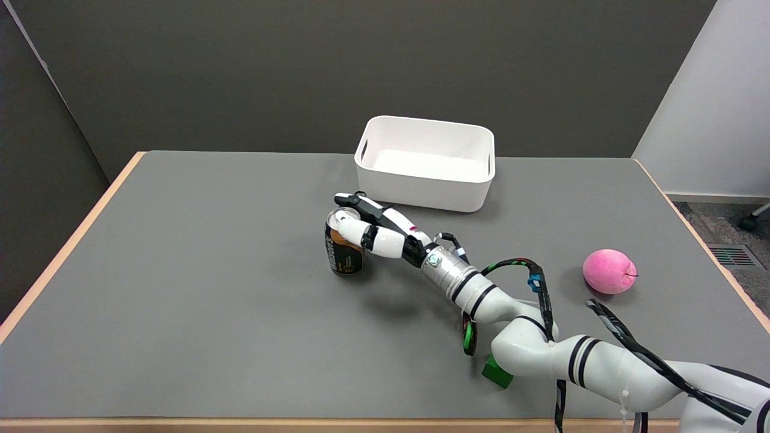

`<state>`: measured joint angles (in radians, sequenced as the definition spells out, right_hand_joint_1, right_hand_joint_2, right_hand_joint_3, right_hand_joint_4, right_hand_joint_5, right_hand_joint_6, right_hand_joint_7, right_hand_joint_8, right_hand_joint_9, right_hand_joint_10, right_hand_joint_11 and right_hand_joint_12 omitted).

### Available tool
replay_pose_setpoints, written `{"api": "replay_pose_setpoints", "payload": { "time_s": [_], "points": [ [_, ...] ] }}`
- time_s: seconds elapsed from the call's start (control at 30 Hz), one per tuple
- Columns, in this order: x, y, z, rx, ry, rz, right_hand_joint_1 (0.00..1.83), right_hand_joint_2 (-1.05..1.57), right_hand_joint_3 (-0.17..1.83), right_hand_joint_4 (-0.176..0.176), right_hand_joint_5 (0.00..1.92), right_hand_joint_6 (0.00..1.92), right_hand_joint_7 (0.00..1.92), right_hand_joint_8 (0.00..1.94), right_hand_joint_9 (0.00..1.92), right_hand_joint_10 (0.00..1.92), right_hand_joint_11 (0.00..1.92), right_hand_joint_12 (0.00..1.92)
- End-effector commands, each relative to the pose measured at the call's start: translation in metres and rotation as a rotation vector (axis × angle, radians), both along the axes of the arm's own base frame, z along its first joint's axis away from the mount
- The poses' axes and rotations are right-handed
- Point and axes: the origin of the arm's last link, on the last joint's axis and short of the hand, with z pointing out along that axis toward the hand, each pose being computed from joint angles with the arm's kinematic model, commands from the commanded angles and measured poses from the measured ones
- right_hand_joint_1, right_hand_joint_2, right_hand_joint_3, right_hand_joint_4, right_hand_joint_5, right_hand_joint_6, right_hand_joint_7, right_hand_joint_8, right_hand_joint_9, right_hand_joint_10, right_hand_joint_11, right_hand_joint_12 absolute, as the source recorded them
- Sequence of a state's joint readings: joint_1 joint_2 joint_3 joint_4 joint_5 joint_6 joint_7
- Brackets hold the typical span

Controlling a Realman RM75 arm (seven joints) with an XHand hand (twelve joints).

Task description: Pick up the black can.

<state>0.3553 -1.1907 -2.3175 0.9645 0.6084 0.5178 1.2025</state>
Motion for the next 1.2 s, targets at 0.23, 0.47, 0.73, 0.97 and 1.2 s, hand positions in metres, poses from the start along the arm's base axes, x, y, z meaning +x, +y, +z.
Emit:
{"api": "replay_pose_setpoints", "payload": {
  "time_s": [0.23,0.47,0.73,0.97,1.2],
  "points": [
    [-0.007,-0.003,-0.009,0.009,0.009,-0.034,0.37,0.58,0.89,0.038,0.13,0.34,0.18,0.26,0.12,0.57,0.0,1.1],
    [-0.011,-0.005,-0.008,0.002,0.017,-0.053,0.38,0.58,0.88,0.038,0.13,0.34,0.16,0.25,0.1,0.56,0.0,1.1],
    [-0.015,-0.007,-0.007,-0.003,0.031,-0.078,0.43,0.58,0.89,0.037,0.13,0.34,0.14,0.24,0.09,0.54,0.0,1.1],
    [-0.015,-0.009,-0.005,-0.007,0.036,-0.082,0.81,0.59,0.99,0.037,0.13,0.33,0.13,0.24,0.08,0.53,0.0,1.09],
    [-0.016,-0.01,-0.004,-0.01,0.038,-0.083,0.82,0.6,1.04,0.032,0.09,0.38,0.1,0.25,0.04,0.56,0.02,1.04]
  ]
}}
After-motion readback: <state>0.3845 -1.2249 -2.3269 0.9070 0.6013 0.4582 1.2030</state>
